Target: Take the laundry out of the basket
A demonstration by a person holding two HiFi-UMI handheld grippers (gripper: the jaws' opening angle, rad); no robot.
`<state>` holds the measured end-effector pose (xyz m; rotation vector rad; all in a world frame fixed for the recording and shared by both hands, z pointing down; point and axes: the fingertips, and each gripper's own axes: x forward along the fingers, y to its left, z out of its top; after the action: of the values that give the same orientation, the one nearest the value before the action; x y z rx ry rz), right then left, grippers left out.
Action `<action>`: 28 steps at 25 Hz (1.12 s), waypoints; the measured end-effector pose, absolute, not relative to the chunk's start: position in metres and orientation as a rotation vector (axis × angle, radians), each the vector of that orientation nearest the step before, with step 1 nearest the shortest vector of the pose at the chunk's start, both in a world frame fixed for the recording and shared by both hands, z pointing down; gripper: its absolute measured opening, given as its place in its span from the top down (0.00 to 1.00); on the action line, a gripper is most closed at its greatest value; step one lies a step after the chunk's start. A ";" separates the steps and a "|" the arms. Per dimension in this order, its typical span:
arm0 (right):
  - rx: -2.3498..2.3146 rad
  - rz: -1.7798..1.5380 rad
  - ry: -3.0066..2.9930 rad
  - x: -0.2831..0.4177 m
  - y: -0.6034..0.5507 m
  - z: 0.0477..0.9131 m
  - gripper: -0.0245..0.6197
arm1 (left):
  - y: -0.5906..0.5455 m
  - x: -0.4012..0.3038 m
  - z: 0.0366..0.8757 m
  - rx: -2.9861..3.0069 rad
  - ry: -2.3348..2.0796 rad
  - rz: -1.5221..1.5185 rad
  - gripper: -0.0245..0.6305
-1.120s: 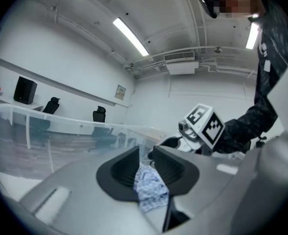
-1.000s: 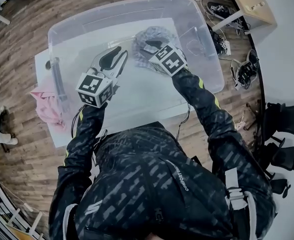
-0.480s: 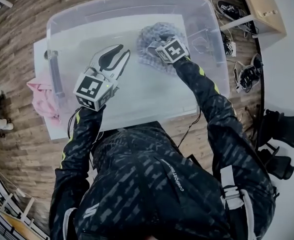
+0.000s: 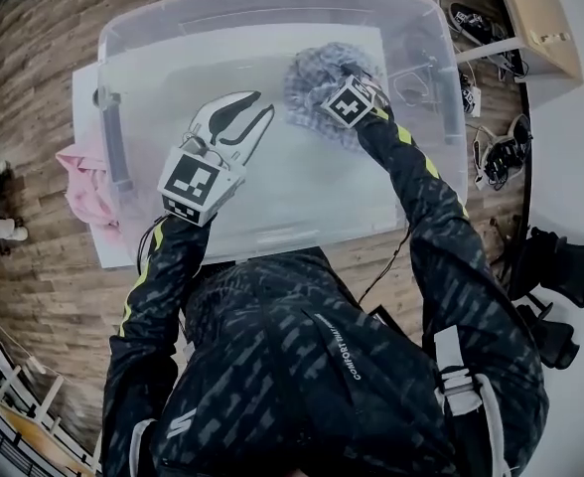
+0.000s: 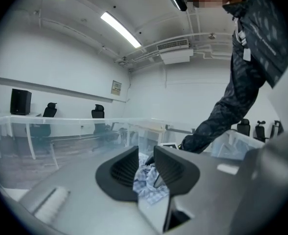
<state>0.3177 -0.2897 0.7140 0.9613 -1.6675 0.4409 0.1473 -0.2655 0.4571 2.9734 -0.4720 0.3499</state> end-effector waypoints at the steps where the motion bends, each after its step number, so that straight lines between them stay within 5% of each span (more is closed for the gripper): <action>1: 0.953 0.438 -1.658 0.319 -0.290 0.718 0.16 | -0.266 0.147 0.458 2.982 -0.471 0.360 0.83; 18: 0.991 0.593 -1.687 0.317 -0.299 0.736 0.23 | -0.271 0.144 0.449 3.015 -0.515 0.333 0.83; 24: 1.064 0.533 -1.634 0.323 -0.307 0.728 0.58 | -0.272 0.146 0.445 3.011 -0.524 0.301 0.83; 28: 1.054 0.463 -1.608 0.320 -0.307 0.725 0.69 | -0.274 0.144 0.446 3.012 -0.537 0.311 0.83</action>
<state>0.3204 -0.3075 0.7252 1.0535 -1.6082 0.4632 0.1437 -0.2736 0.4456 3.0122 -0.5373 0.3110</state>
